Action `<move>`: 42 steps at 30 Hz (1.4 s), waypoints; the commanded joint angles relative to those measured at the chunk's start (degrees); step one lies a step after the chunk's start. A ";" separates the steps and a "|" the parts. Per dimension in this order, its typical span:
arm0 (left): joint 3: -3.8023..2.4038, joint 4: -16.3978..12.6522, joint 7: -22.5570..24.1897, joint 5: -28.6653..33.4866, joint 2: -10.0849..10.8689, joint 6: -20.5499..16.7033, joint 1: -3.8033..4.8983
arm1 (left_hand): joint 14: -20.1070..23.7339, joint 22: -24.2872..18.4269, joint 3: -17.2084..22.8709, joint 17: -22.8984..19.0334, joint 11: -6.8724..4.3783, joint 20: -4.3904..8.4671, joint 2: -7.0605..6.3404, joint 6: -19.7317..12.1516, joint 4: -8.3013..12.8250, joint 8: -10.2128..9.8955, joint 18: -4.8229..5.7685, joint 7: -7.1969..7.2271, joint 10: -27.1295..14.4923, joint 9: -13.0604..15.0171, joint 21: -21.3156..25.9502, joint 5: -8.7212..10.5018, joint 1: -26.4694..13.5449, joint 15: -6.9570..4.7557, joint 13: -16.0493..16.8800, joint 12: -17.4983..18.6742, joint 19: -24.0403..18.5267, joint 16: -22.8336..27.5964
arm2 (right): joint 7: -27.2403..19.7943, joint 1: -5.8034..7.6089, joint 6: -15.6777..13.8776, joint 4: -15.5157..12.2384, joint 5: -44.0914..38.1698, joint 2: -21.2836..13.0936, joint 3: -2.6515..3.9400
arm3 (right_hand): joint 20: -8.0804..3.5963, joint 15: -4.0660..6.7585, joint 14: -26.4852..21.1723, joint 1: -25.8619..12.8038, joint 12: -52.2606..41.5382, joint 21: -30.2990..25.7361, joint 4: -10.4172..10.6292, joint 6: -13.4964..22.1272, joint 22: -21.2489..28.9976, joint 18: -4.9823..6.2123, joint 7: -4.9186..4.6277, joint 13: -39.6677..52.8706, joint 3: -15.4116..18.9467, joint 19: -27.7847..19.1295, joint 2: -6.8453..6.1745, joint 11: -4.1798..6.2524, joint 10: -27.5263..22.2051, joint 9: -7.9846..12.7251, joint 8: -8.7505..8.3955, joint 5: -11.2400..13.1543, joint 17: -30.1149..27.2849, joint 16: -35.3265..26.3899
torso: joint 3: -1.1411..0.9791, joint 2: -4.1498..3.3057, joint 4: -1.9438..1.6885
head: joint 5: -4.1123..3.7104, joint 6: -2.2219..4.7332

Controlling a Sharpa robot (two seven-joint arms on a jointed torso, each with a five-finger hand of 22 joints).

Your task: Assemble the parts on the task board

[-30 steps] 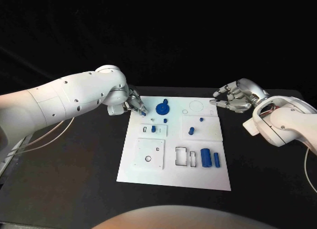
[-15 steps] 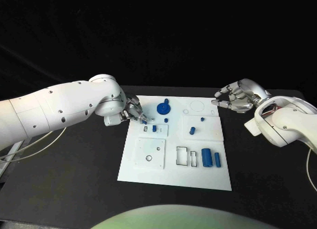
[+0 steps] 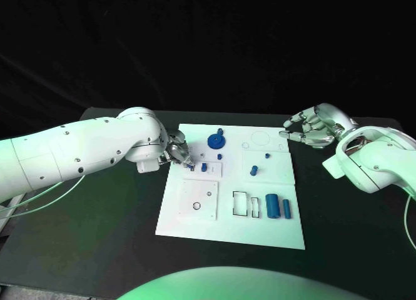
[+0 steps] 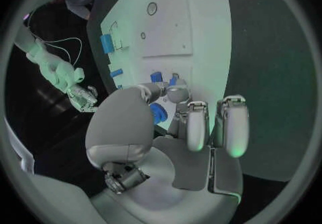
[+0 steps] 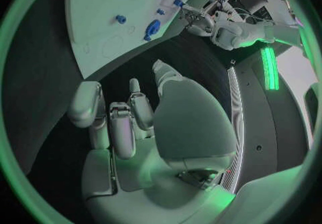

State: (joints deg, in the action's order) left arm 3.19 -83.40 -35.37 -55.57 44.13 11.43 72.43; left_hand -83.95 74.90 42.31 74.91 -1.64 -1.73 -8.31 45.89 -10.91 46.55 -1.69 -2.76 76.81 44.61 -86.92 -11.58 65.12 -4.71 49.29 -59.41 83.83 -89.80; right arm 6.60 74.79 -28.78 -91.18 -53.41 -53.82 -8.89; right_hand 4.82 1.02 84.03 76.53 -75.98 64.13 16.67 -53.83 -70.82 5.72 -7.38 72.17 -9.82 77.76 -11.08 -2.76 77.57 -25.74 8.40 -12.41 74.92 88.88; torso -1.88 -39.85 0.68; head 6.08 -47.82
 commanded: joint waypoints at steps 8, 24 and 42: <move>0.02 -1.10 0.34 -3.49 -0.46 -1.46 -0.55 | -6.05 13.15 8.01 15.09 -0.04 0.53 0.19 1.20 7.48 0.72 0.87 0.52 0.62 -0.36 -0.54 -0.92 -0.97 -0.69 0.21 -0.29 4.23 -0.20 | 0.03 -0.12 0.87 -0.12 -0.71 -0.02 -0.02 | 0.00 0.27 5.11 -0.23 0.27 -0.31 -0.15 0.05 0.09 0.54 0.09 -0.02 0.31 -0.52 0.22 0.08 -0.32 -0.06 0.33 -0.36 11.49 -0.17 | -0.09 -0.11 0.15 | 0.11 -0.34; 0.02 -1.56 -0.92 -4.82 -0.51 0.07 -0.64 | -6.05 13.21 8.14 15.09 -0.04 0.59 0.16 1.34 7.62 0.90 0.89 0.55 0.70 -0.42 -0.61 -1.10 -1.27 -0.76 0.10 -0.26 4.28 -0.20 | 0.03 -0.15 0.93 -0.13 -0.71 -0.13 -0.02 | 0.00 0.27 5.11 -0.23 0.27 -0.31 -0.15 0.05 0.09 0.54 0.09 -0.02 0.31 -0.52 0.22 0.08 -0.32 -0.06 0.33 -0.36 11.49 -0.17 | -0.06 -0.01 0.07 | 0.03 -0.59; 0.09 -1.19 -2.17 -5.81 -0.58 0.51 -0.70 | -6.05 13.28 8.32 15.09 -0.06 0.66 0.13 1.50 7.89 1.11 0.91 0.59 0.77 -0.48 -0.68 -1.28 -1.52 -0.83 -0.12 -0.14 4.34 -0.20 | 0.01 -0.22 0.94 -0.11 -0.71 -0.17 -0.02 | -0.02 0.28 5.11 -0.34 0.25 -0.41 -0.13 -0.01 0.11 0.54 0.12 -0.01 0.41 -0.50 0.29 0.10 -0.28 -0.19 0.42 -0.42 11.49 -0.18 | -0.04 -0.05 0.06 | 0.06 -0.59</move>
State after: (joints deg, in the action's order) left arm 3.23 -84.69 -36.76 -60.72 43.62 10.95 71.80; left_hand -83.94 74.90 42.47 74.90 -1.63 -1.53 -8.89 46.13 -11.05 47.51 -1.70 -2.99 77.22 44.00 -87.36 -12.66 63.49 -5.11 49.22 -59.41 84.04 -89.80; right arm 6.67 74.62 -28.62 -91.21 -53.49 -53.99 -8.91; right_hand 4.82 1.02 84.03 76.53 -75.98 63.90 16.52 -53.83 -70.76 5.72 -7.39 72.18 -9.67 77.76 -11.08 -2.76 77.58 -25.83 8.63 -12.64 74.91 88.88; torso -1.93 -39.89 0.71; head 6.18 -48.36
